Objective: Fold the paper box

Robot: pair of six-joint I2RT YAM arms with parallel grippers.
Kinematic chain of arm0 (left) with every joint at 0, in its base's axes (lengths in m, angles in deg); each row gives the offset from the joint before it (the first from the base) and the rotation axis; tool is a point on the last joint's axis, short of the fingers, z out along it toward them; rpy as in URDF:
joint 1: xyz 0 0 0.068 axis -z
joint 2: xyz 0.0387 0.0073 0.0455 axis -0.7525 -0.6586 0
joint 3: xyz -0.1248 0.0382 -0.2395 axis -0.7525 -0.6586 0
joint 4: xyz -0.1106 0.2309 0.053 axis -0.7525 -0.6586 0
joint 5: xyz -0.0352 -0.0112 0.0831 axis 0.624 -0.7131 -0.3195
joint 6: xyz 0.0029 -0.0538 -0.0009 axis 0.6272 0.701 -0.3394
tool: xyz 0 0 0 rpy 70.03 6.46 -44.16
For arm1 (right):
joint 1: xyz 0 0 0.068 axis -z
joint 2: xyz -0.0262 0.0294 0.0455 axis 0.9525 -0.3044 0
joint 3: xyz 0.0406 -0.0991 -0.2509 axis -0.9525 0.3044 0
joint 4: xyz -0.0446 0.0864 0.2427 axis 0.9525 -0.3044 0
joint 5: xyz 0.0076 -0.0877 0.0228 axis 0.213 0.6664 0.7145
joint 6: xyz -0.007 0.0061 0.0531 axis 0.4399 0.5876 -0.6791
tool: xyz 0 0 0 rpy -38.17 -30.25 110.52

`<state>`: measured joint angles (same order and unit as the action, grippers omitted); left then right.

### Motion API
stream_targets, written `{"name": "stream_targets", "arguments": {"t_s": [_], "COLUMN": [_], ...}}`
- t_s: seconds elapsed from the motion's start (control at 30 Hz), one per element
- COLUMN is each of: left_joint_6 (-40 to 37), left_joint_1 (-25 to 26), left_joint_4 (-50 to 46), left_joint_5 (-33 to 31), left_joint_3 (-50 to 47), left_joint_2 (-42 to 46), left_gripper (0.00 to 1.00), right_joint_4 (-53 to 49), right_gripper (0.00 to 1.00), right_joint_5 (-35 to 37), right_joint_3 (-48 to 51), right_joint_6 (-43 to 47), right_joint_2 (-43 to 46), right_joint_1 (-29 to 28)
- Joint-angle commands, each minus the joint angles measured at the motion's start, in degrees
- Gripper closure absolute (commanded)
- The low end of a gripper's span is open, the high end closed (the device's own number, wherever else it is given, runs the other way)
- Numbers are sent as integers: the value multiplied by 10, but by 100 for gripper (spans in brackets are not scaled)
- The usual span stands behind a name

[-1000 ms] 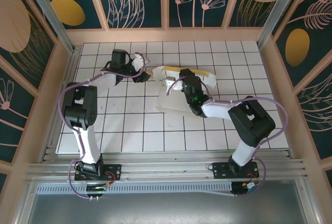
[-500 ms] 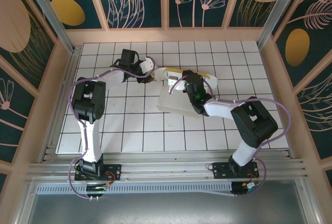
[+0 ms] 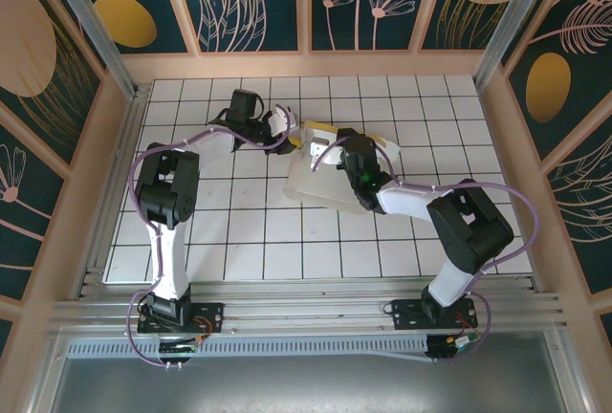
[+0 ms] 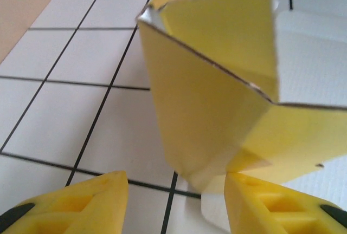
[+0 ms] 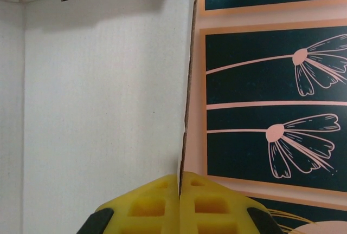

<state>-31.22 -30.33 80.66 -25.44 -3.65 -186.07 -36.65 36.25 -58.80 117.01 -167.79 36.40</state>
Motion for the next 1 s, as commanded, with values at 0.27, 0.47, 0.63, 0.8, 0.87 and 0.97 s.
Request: {"name": "stream_targets", "arguments": {"t_s": [0.27,0.47,0.63,0.8,0.87,0.97], "left_joint_6": [44,92,152,112,79,35], "left_joint_1": [27,29,29,29,29,28], "left_joint_4": [47,87,135,132,103,55], "left_joint_5": [72,85,102,87,71,62], "left_joint_3": [36,17,-8,-58,-66,-65], "left_joint_2": [-27,-23,-17,13,21,24], "left_gripper": [41,38,34,30,30,31], "right_joint_4": [-37,-42,0,-7,-3,0], "right_gripper": [100,100,100,100,100,100], "right_joint_5": [-38,-32,-21,-28,-29,-30], "right_joint_3": [-19,-17,15,29,34,40], "right_joint_6": [-49,-50,-9,-11,-7,-2], "right_joint_2": [14,12,10,17,18,21], "right_joint_1": [-9,-10,-9,4,8,10]}}
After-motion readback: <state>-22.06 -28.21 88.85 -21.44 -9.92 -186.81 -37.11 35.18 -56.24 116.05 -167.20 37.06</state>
